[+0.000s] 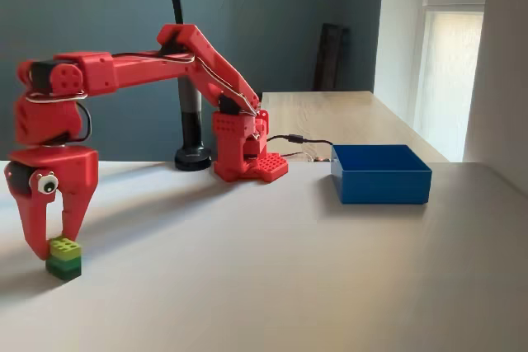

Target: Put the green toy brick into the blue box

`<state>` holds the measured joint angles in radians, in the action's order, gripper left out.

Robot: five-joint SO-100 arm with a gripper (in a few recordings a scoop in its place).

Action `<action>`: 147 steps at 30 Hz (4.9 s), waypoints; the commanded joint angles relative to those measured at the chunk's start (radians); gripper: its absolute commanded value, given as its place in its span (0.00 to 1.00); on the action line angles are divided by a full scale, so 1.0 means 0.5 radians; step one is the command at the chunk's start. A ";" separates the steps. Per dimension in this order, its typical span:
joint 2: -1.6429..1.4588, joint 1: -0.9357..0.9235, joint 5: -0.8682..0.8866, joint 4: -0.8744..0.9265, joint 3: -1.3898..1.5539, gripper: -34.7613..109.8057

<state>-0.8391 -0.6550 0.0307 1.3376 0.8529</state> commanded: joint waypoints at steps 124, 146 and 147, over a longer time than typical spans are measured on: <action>-1.746 3.323 0.350 0.285 1.273 0.24; -1.758 1.770 0.049 0.025 1.304 0.24; -1.764 1.715 0.025 -0.040 1.347 0.24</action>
<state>-1.6214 0.2976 0.0706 1.4021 1.4972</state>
